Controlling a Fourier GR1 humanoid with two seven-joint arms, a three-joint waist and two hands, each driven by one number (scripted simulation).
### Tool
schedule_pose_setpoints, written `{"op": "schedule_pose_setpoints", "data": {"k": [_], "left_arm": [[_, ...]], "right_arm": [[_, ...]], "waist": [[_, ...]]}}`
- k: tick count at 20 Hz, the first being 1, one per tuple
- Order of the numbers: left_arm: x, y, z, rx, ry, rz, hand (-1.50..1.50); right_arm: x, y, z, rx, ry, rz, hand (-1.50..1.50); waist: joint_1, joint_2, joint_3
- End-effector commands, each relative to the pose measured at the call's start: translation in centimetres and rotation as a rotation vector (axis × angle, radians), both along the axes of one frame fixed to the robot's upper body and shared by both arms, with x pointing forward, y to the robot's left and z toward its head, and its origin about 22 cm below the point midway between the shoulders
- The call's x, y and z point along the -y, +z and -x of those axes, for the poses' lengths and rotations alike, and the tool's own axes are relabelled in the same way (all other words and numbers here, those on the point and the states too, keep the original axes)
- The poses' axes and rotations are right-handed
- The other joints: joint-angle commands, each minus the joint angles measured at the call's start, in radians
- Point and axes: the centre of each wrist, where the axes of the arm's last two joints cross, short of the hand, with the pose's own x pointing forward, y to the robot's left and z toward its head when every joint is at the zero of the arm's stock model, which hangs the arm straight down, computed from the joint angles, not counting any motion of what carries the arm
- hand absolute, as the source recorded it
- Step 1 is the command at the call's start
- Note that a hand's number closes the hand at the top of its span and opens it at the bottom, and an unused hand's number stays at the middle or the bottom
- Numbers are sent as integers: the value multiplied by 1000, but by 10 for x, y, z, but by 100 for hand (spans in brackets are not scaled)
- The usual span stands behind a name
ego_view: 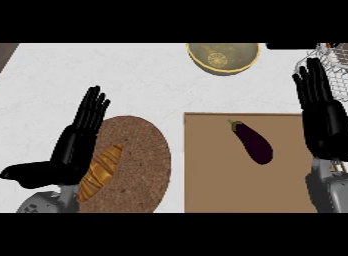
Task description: Pick the eggplant from the tray and place it in the tiered basket
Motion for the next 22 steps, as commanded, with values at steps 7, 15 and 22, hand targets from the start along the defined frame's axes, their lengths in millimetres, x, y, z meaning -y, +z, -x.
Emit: {"op": "schedule_pose_setpoints", "data": {"k": [7,15,22], "left_arm": [[-80,-14,-3,-134,249,-336,0],[-94,-18,-24,-195,296,-481,0],[-86,-9,-25,-172,259,-466,0]], "right_arm": [[60,3,-7,35,-325,-431,150],[111,-11,2,-598,-251,162,-150],[128,66,-20,-791,73,542,-150]], "waist": [[-86,-15,53],[12,11,16],[40,14,14]]}}
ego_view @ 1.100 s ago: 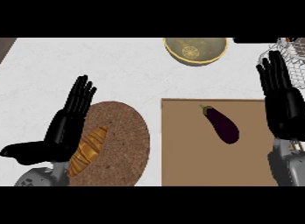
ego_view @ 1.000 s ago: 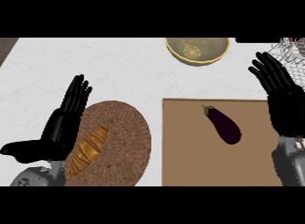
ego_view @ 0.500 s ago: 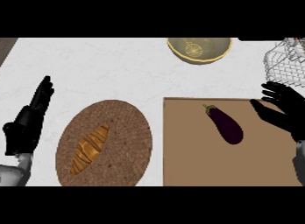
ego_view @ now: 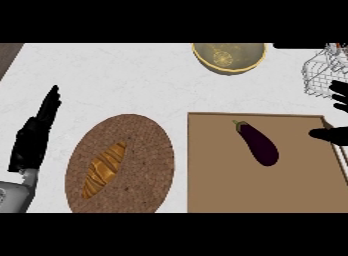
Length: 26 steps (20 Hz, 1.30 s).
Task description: Pick the eggplant from the tray and place it in the tiered basket
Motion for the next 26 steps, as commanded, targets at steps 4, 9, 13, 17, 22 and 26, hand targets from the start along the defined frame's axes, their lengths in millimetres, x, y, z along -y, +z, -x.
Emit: {"op": "schedule_pose_setpoints", "data": {"k": [4,9,13,17,22,26], "left_arm": [[-5,-4,-3,-9,-21,-21,0],[-1,8,-9,-11,-11,-1,0],[-5,-5,-6,-11,3,-23,0],[-8,3,-3,0,-11,-22,0],[-11,10,-3,-6,-2,-8,0],[-4,-8,-4,-9,8,-7,0]], "right_arm": [[-17,66,-31,-246,289,223,-150],[-48,72,-72,-316,315,237,-150],[-77,65,-94,-404,300,249,-150],[-94,57,-109,-484,311,219,-150],[-112,35,-99,-570,349,306,-150],[-120,19,-86,-594,378,320,-150]], "waist": [[27,3,-2],[17,1,1],[20,2,0],[17,1,1],[2,-3,0],[-8,-4,0]]}}
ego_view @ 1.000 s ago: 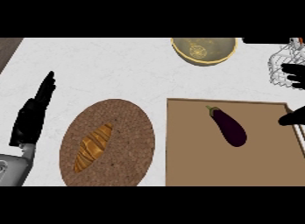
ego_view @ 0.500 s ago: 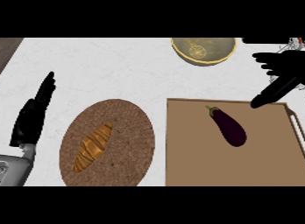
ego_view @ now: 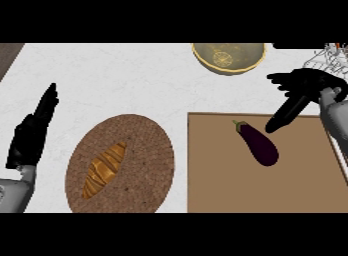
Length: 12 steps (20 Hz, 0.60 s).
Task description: Pick the eggplant from the tray and place it in the tiered basket
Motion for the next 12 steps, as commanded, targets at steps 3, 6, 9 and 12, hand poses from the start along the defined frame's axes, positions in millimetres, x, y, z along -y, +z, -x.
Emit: {"op": "schedule_pose_setpoints", "data": {"k": [3,6,9,12], "left_arm": [[7,3,-4,-1,-13,-19,0],[-8,-13,7,-4,10,-8,0],[6,9,-7,14,0,3,0],[-21,4,-11,11,7,-2,0]], "right_arm": [[-20,-12,2,-106,20,94,-150],[-3,-12,-1,-88,34,99,-150],[-12,-7,-4,-62,54,128,-150],[-27,-17,21,-57,92,206,-150]], "waist": [[-2,-1,0],[2,0,0],[2,1,1],[-11,-1,0]]}}
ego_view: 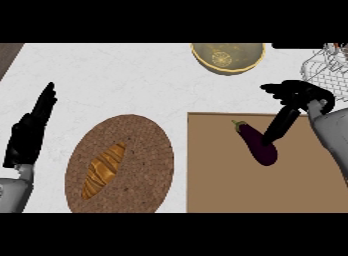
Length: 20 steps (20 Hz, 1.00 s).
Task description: Pick the eggplant from the tray and place it in the tiered basket
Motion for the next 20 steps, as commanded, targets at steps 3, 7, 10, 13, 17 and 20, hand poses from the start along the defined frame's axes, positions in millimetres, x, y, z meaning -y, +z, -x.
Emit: {"op": "schedule_pose_setpoints", "data": {"k": [3,7,10,13,17,20], "left_arm": [[17,3,10,5,-9,-2,0],[7,-14,17,-1,-20,3,0],[-2,1,13,5,-18,1,0],[5,7,5,10,-8,11,0],[0,-12,4,-1,-1,4,0],[16,10,0,-3,2,2,0]], "right_arm": [[-5,-2,6,-21,18,117,-150],[-5,4,0,-27,25,133,-150],[-19,-15,10,-40,13,133,-150],[-18,-11,19,-57,9,129,-150],[-14,-24,19,-89,6,140,-150],[-19,-22,24,-78,-6,123,-150]], "waist": [[4,0,0],[7,2,0],[5,1,0],[0,0,0],[-1,1,0],[-1,-1,0]]}}
